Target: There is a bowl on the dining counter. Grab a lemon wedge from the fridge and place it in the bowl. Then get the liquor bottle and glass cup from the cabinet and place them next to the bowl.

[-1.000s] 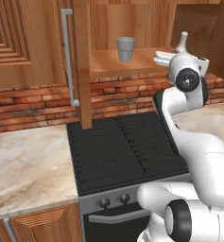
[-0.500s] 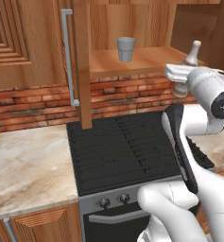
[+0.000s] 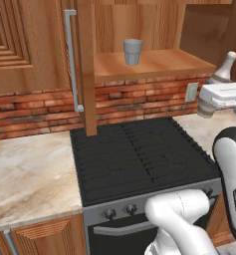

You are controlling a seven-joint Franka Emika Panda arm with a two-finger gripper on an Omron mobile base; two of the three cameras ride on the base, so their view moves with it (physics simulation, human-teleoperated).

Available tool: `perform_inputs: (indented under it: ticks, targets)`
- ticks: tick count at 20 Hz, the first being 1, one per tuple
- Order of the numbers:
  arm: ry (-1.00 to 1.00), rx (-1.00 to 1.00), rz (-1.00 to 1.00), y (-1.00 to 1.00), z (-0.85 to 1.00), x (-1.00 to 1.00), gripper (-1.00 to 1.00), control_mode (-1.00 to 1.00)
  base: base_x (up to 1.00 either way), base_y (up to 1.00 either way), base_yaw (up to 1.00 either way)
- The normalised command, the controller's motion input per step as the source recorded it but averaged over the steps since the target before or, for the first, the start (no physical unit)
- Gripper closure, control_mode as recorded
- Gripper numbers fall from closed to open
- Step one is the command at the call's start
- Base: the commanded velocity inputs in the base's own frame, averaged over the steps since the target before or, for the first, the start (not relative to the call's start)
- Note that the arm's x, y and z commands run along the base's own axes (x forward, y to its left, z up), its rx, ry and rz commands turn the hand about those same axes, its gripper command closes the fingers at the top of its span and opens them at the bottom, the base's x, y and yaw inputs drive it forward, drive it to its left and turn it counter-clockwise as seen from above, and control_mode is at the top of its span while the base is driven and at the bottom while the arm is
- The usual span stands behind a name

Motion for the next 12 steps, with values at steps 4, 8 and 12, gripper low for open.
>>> perform_inputs:
  ticks: [4, 8, 12]
  targets:
    - [0.00, 0.00, 0.15, 0.04, 0.00, -0.36, 1.00, 1.00, -0.36, 0.05, 0.15]
    - [0.00, 0.00, 0.00, 0.00, 0.00, 0.00, 1.00, 1.00, -0.73, 0.18, 0.31]
    - [0.00, 0.00, 0.00, 0.00, 0.00, 0.00, 1.00, 1.00, -0.93, 0.11, 0.41]
